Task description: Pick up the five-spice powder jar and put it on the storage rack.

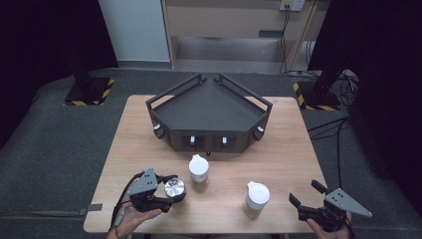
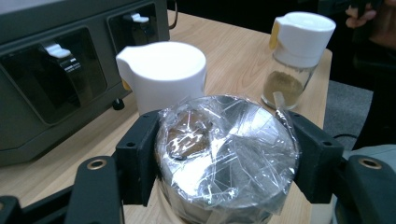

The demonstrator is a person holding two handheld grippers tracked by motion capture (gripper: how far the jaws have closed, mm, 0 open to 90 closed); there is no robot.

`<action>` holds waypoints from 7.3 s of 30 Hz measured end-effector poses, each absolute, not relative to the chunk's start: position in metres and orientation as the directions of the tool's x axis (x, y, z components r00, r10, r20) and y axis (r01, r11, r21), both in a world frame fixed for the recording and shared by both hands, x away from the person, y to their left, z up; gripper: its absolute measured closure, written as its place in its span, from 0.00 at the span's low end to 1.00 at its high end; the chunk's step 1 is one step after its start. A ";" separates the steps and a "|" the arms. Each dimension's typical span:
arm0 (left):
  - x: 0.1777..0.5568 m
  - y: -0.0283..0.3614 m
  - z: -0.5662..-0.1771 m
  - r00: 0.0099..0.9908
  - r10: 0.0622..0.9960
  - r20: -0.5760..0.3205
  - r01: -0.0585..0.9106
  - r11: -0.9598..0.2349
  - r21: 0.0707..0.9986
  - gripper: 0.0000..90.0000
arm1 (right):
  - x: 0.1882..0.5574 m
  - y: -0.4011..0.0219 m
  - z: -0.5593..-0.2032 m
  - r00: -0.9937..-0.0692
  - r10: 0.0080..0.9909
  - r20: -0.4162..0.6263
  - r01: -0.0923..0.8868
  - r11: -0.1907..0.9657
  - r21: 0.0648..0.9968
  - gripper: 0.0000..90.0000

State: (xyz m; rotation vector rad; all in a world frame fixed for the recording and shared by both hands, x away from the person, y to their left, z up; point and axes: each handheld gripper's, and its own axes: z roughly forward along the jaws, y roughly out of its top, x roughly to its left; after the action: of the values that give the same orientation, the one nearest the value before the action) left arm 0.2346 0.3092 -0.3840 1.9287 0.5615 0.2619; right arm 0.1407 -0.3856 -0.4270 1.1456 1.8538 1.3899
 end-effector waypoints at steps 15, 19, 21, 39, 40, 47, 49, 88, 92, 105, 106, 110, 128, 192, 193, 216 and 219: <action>0.249 0.311 -0.333 0.809 0.586 -0.047 0.301 -0.345 0.889 0.37 | 0.142 -0.386 -0.427 -0.489 0.870 0.063 0.306 0.103 0.947 0.06; 0.255 0.311 -0.319 0.792 0.608 -0.047 0.310 -0.336 0.889 0.37 | 0.142 -0.386 -0.427 -0.488 0.870 0.064 0.307 0.102 0.946 0.06; 0.257 0.311 -0.316 0.788 0.614 -0.047 0.312 -0.332 0.890 0.37 | 0.142 -0.386 -0.427 -0.489 0.870 0.064 0.306 0.102 0.946 0.06; 0.306 0.295 -0.256 0.720 0.694 -0.028 0.319 -0.294 0.901 0.37 | 0.142 -0.386 -0.428 -0.490 0.869 0.070 0.309 0.098 0.946 0.06; 0.306 0.295 -0.256 0.720 0.694 -0.028 0.319 -0.294 0.901 0.37 | 0.142 -0.386 -0.428 -0.490 0.869 0.070 0.309 0.098 0.946 0.06; 0.333 0.288 -0.248 0.678 0.734 -0.046 0.345 -0.262 0.901 0.37 | 0.143 -0.387 -0.428 -0.493 0.867 0.071 0.310 0.098 0.946 0.06; 0.340 0.286 -0.246 0.667 0.743 -0.050 0.350 -0.253 0.902 0.37 | 0.143 -0.387 -0.428 -0.493 0.867 0.074 0.313 0.097 0.945 0.06; 0.417 0.242 -0.277 0.451 0.891 -0.048 0.432 -0.171 0.886 0.37 | 0.144 -0.389 -0.429 -0.500 0.862 0.081 0.314 0.093 0.945 0.06; 0.420 0.241 -0.281 0.450 0.891 -0.063 0.444 -0.162 0.881 0.37 | 0.144 -0.389 -0.429 -0.500 0.862 0.083 0.314 0.091 0.945 0.06; 0.425 0.244 -0.290 0.435 0.896 -0.090 0.470 -0.140 0.871 0.37 | 0.145 -0.390 -0.429 -0.505 0.859 0.082 0.314 0.094 0.945 0.07; 0.425 0.245 -0.290 0.436 0.895 -0.093 0.469 -0.137 0.873 0.37 | 0.144 -0.390 -0.429 -0.504 0.860 0.082 0.314 0.093 0.945 0.07; 0.426 0.247 -0.291 0.436 0.894 -0.101 0.470 -0.130 0.873 0.37 | 0.145 -0.390 -0.429 -0.504 0.859 0.084 0.315 0.093 0.945 0.06; 0.399 0.250 -0.263 0.479 0.873 -0.086 0.358 -0.105 0.928 0.07 | 0.145 -0.389 -0.429 -0.507 0.858 0.084 0.317 0.095 0.944 0.06; 0.186 0.356 -0.401 0.655 0.753 -0.054 0.213 -0.116 0.970 0.05 | 0.145 -0.384 -0.426 -0.506 0.860 0.063 0.318 0.118 0.941 0.06; 0.186 0.357 -0.405 0.656 0.753 -0.057 0.221 -0.119 0.968 0.05 | 0.145 -0.384 -0.426 -0.506 0.860 0.063 0.318 0.119 0.941 0.06; 0.189 0.366 -0.449 0.653 0.754 -0.077 0.259 -0.126 0.958 0.06 | 0.145 -0.384 -0.426 -0.514 0.856 0.061 0.319 0.125 0.940 0.07; 0.188 0.365 -0.450 0.653 0.755 -0.068 0.253 -0.133 0.958 0.06 | 0.145 -0.383 -0.426 -0.514 0.856 0.062 0.320 0.124 0.939 0.07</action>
State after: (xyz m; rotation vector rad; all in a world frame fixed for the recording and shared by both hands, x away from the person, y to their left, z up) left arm 0.1880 0.3651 -0.4497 1.6945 0.8277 0.5310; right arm 0.1453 -0.3834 -0.4258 1.1322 1.9021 1.3882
